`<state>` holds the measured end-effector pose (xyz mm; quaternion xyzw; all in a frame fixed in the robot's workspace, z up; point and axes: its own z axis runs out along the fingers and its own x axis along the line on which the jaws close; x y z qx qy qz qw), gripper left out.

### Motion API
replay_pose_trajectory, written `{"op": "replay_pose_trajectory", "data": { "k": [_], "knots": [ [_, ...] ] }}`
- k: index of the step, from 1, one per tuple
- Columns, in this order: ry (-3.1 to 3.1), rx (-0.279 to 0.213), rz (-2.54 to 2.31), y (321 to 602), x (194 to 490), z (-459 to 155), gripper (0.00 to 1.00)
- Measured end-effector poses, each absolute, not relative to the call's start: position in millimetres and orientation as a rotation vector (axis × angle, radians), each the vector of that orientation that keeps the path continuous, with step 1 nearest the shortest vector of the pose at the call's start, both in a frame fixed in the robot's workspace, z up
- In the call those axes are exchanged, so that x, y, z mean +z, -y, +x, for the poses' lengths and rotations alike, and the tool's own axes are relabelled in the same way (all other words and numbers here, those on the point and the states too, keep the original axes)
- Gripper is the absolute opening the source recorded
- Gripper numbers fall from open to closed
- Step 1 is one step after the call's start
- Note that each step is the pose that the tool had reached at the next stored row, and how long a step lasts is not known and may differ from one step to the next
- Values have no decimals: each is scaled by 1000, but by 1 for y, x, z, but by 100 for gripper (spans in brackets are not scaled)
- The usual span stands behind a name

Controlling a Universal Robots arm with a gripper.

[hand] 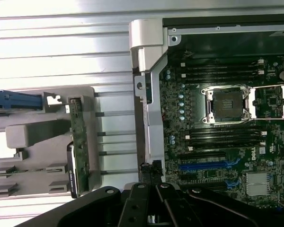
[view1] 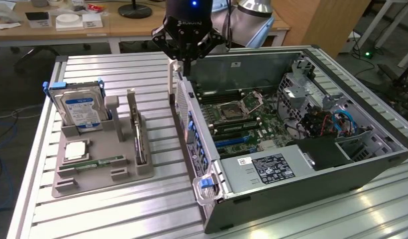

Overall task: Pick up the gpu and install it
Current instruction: 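Reach for the gpu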

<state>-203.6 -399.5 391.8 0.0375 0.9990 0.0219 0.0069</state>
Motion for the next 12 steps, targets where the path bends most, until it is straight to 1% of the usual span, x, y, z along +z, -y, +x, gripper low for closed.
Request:
{"op": "replay_pose_trajectory", "data": {
  "k": [12],
  "knots": [
    [-3125, 69, 117, 400, 392, -221, 11]
  ]
}}
